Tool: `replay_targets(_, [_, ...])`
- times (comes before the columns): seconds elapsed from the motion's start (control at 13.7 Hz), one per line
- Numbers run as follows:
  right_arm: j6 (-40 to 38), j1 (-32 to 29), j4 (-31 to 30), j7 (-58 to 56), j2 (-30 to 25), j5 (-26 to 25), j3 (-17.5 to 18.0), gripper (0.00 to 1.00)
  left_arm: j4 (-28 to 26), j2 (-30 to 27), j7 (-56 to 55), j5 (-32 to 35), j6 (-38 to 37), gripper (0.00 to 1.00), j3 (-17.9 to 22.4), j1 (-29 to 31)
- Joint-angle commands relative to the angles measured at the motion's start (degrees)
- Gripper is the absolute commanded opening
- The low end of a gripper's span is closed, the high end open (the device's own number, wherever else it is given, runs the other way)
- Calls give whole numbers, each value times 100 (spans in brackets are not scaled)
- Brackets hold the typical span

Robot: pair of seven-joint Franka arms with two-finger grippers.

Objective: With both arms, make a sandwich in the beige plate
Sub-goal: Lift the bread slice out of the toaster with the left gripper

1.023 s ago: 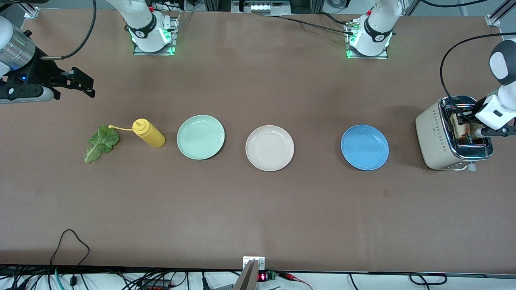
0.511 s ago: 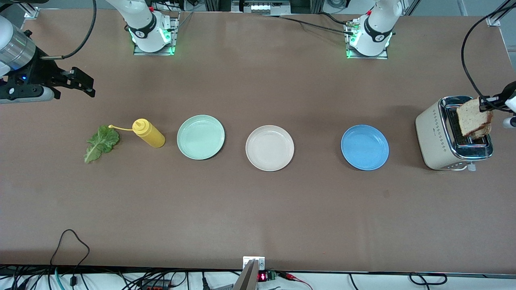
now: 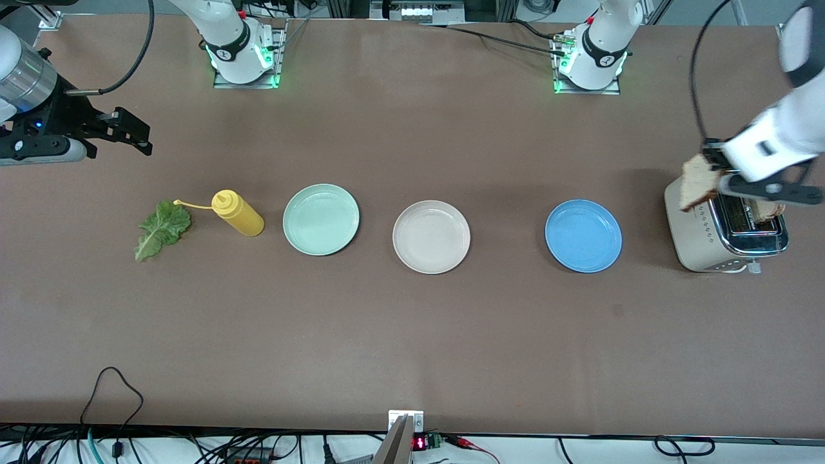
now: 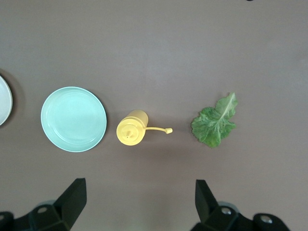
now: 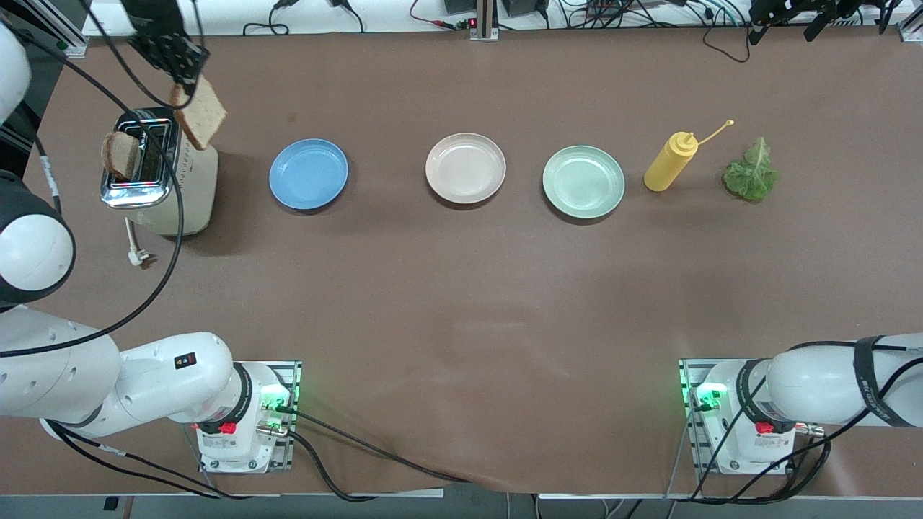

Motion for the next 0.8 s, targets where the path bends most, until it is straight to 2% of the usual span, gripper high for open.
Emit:
replay_targets(0.0, [-61, 2, -2, 4, -42, -44, 7, 100, 168, 723, -241, 13, -137, 1, -470, -120])
replay_targets(0.15, [-61, 2, -2, 4, -33, -53, 7, 100, 194, 1048, -1133, -336, 81, 1, -569, -514])
replay_targets(0.29, [-61, -15, -2, -5, -33, -53, 7, 100, 186, 1339, -1594, -1152, 773, 1, -569, -752])
replay_targets(0.51, [-96, -7, -11, -22, -42, -35, 7, 100, 177, 1813, -1613, -2487, 1943, 1, -569, -999])
replay_targets(0.73, [-97, -7, -239, -811, -146, 105, -2, 100, 177, 2208, -1483, -4087, 2979, 1, -569, -1333])
